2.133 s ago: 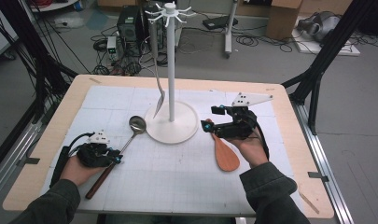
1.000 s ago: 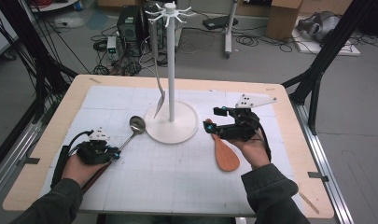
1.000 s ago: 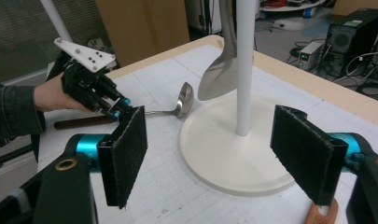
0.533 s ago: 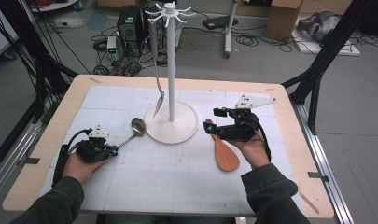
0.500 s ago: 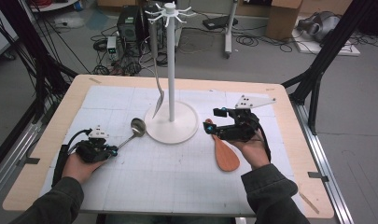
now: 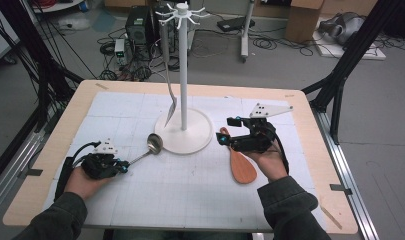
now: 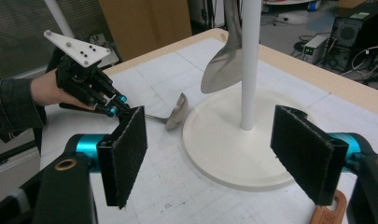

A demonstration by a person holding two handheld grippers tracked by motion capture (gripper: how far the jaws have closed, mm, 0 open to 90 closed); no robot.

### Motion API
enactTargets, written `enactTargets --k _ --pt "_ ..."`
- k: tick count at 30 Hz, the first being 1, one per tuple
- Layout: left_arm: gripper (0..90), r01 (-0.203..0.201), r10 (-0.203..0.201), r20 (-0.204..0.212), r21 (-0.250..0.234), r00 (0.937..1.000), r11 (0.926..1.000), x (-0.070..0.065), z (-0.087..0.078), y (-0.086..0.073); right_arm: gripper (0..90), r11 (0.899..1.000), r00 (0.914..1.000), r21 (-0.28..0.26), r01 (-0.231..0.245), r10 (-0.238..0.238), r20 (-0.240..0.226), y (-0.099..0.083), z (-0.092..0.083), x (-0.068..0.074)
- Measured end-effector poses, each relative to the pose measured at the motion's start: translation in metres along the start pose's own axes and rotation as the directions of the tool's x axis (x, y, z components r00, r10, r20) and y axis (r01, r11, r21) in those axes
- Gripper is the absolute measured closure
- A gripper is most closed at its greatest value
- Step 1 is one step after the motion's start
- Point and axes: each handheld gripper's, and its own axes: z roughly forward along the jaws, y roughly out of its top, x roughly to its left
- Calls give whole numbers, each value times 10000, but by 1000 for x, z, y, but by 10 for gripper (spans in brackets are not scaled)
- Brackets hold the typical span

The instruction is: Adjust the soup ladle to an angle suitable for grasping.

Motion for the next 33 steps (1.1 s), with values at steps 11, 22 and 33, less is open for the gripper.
enactTargets --k 11,22,33 --pt "839 -937 939 840 -73 9920 9956 -10 4 2 265 10000 10000 74 -32 32 -67 0 3 1" --pt "835 -932 919 1088 70 9898 9956 -10 8 3 265 9998 9999 195 0 2 -105 -1 7 1" --pt "748 -768 742 944 234 9928 9968 -11 18 18 265 9997 9999 235 27 -24 -130 -1 10 1"
